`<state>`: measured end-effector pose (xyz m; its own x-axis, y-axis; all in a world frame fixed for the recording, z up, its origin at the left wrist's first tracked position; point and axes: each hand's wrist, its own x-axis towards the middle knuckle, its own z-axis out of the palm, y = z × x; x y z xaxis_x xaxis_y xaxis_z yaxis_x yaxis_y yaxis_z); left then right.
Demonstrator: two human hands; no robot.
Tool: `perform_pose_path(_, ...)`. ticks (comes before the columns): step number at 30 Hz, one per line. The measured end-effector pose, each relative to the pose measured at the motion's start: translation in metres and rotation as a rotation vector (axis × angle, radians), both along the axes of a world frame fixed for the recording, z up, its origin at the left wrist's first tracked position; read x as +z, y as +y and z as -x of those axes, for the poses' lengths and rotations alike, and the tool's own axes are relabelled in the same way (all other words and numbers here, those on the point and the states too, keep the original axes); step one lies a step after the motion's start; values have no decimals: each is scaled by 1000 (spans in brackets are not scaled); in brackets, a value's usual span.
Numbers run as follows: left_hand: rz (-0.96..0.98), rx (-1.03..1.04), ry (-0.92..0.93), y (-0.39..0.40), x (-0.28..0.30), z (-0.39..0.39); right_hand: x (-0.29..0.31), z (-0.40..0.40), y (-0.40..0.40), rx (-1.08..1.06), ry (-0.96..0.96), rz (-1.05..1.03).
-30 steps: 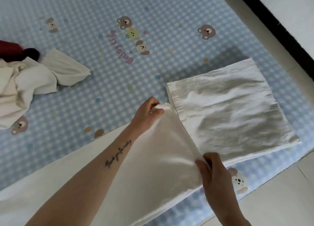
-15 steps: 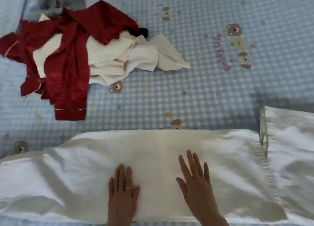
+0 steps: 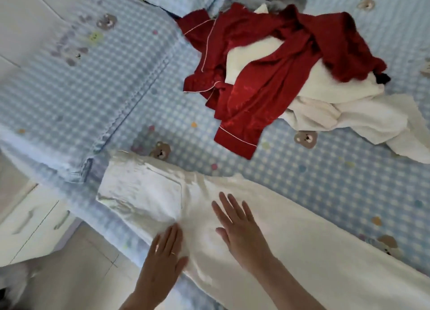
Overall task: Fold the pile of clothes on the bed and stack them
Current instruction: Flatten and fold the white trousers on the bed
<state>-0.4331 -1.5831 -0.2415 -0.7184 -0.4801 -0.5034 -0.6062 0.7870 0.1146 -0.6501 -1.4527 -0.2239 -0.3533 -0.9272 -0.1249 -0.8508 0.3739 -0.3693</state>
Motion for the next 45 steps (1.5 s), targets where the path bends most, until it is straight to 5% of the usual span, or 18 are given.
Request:
perform_pose_path(4, 61, 287, 86, -56, 3, -67, -18, 25, -42, -146, 82, -279)
perform_pose_path(7, 21, 837, 291, -101, 16, -61, -17, 6, -86, -218, 60, -184)
perform_pose_path(10, -69, 1211, 514, -149, 22, -24, -12, -23, -159, -47, 11, -31)
perform_pose_path(15, -118, 1478, 662, -197, 13, 6, -27, -6, -248, -55, -211, -213)
perform_pose_path(18, -150, 1469, 690, -217, -2, 0, -36, 11, -264, -139, -226, -195)
perform_pose_path(20, -131, 1415, 643, -229, -7, 5, -40, 2, -264, -170, -15, -180)
perform_pose_path(23, 67, 1051, 563, -239, -13, 13, -39, -43, -255, -216, 143, -1)
perform_pose_path(26, 79, 728, 324, -248, -27, 14, -62, -72, -239, -123, 135, -45)
perform_pose_path(31, -157, 799, 232, -277, -27, 23, -80, -67, -258, -130, 60, -238)
perform_pose_path(34, -324, 906, 288, -276, 14, 31, -45, -69, -250, -221, -243, -84)
perform_pose_path(38, -494, 884, 514, -225, 92, 46, 56, -92, -253, -732, -1065, 132)
perform_pose_path(42, -718, 831, 639, -143, 130, 57, 105, -74, -238, -966, -1031, 83)
perform_pose_path(45, -540, 899, 606, -84, 104, 32, 118, -56, -202, -1080, -986, 90)
